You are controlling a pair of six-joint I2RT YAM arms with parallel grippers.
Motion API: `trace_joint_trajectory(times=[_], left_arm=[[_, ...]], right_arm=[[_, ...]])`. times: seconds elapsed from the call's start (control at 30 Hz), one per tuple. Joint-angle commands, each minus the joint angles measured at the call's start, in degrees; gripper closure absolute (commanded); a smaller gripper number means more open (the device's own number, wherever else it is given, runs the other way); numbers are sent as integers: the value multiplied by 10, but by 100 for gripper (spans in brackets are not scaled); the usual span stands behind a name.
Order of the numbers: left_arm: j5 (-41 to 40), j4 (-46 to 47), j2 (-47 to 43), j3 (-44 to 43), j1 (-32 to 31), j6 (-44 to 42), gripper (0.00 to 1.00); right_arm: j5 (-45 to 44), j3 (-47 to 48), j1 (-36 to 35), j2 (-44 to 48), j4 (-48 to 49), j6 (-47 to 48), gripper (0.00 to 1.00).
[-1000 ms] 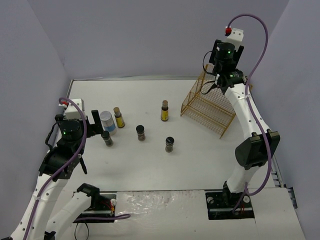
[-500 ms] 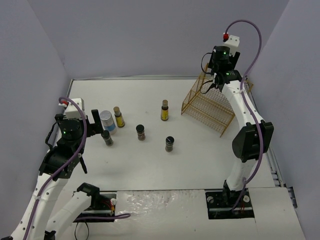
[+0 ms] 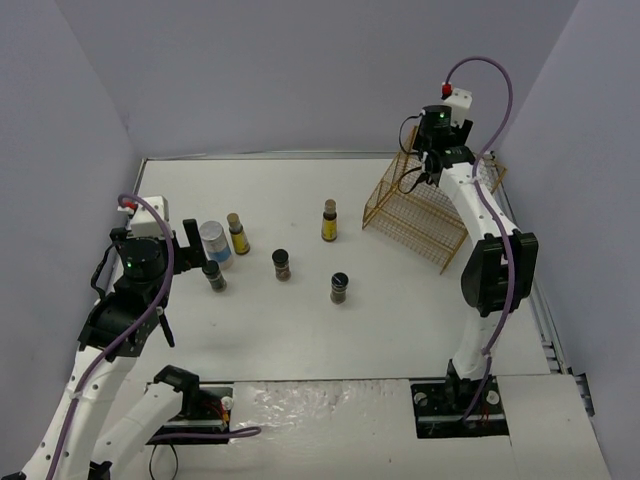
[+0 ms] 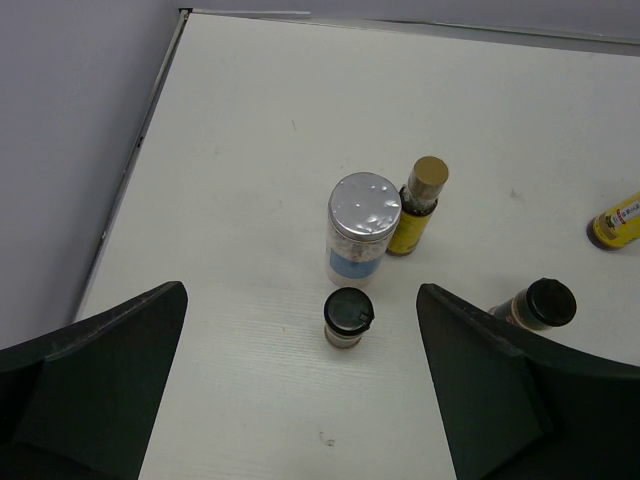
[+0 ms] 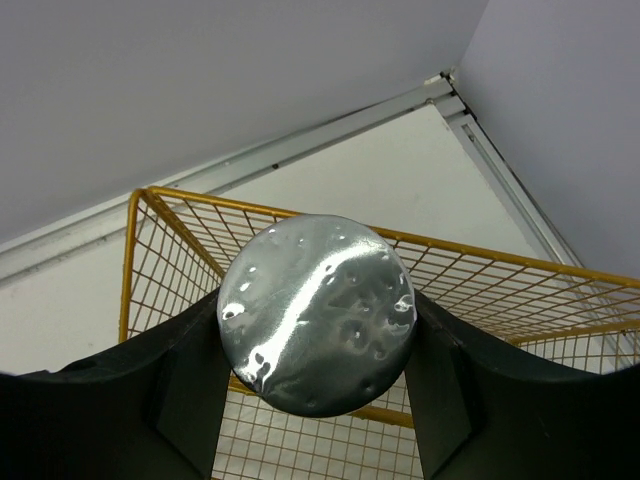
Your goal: Organize the condiment bottles
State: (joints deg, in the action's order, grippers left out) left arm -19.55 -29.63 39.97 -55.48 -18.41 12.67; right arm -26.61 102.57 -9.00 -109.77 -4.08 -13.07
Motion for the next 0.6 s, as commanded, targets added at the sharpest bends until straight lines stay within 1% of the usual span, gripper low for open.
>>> trace_joint_trajectory(times=[0.0, 0.1, 0.2, 0.37, 0.4, 0.43, 0.47, 0.57], left_arm=[[-4, 38, 4, -5, -4, 7, 3], [-4, 39, 4, -5, -4, 7, 3], [-3, 39, 4, -4, -4, 7, 3], [-2, 40, 3, -4, -3, 8, 3], [-2, 40, 3, -4, -4, 8, 3], [-2, 40, 3, -4, -4, 8, 3], [-1, 41, 3, -3, -3, 8, 3], [-2, 41, 4, -3, -3, 9, 3]], right_arm=[[-16, -6, 6, -5, 63, -31, 97], [-23, -16, 5, -14, 68, -47, 95], [-30, -28, 7, -20, 74, -59, 92], [-39, -42, 6, -24, 83, -75, 72], [-40, -44, 6, -24, 83, -76, 66], [-41, -45, 6, -24, 84, -77, 65], [-43, -49, 7, -23, 84, -79, 58], [-44, -55, 7, -22, 84, -82, 47]])
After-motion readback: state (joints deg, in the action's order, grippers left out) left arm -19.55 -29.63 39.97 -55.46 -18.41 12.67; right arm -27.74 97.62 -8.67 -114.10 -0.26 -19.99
